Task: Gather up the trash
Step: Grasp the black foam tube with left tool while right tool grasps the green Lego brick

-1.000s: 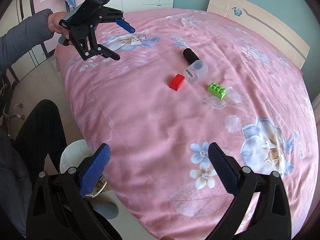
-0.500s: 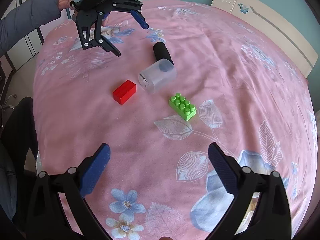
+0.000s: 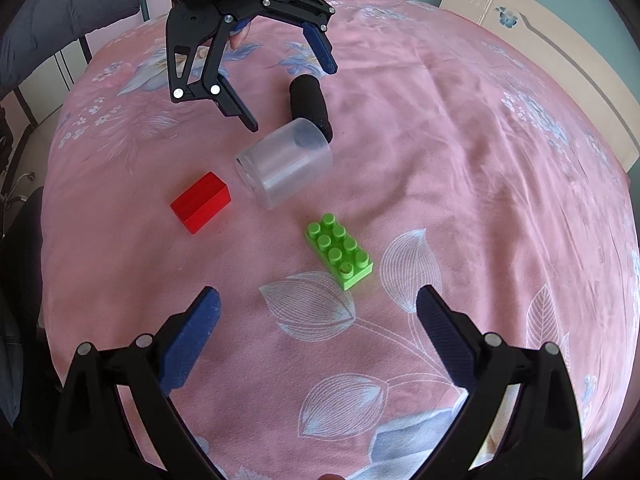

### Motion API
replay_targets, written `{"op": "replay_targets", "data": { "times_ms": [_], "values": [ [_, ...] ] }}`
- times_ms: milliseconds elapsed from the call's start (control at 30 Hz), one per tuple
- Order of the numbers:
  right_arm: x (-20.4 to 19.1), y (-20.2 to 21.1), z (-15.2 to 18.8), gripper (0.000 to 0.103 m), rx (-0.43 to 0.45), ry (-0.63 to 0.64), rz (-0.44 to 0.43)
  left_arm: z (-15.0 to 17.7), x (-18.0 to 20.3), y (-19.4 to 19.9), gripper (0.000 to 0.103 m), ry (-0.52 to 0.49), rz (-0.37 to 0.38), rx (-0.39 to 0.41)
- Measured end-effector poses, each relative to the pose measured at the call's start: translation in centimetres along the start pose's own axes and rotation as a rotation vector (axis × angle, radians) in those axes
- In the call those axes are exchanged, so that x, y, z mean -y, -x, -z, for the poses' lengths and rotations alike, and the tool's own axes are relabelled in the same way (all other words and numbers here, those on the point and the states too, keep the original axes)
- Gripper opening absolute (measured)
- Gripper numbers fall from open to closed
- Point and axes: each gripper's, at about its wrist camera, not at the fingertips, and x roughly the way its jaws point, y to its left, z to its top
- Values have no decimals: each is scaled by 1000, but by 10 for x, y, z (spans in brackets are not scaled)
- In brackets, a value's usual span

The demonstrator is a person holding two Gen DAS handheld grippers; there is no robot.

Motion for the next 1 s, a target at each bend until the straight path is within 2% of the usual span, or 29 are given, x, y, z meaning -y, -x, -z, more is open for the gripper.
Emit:
{"op": "replay_targets", "data": {
  "times_ms": [167,333,367,433,567,633,700,833,1000],
  "values": [
    [6,-11,-10,96,-12,12,-12,-5,2,-18,99,-37,37,-40],
    [13,-24,-19,95,-30,27,-35,-5,0,-23,96,-5,68,-18],
    [15,-27,-20,92,-35,27,-36,-5,1,-24,94,-8,78,-20],
    [19,-34,-20,70,-53,25,-61,-3,2,-24,85,-10,91,-13],
    [18,-44,-20,67,-67,45,-52,-1,3,-22,80,1,87,-3],
    [19,-43,-22,56,-48,40,-55,0,2,-23,78,8,84,4],
    [17,-44,-24,52,-47,51,-57,3,3,-21,75,17,77,10],
    [15,-47,-25,41,-52,56,-50,6,1,-18,61,40,51,20],
    [15,-47,-26,32,-59,48,-39,9,5,-16,57,52,32,18]
  ]
}}
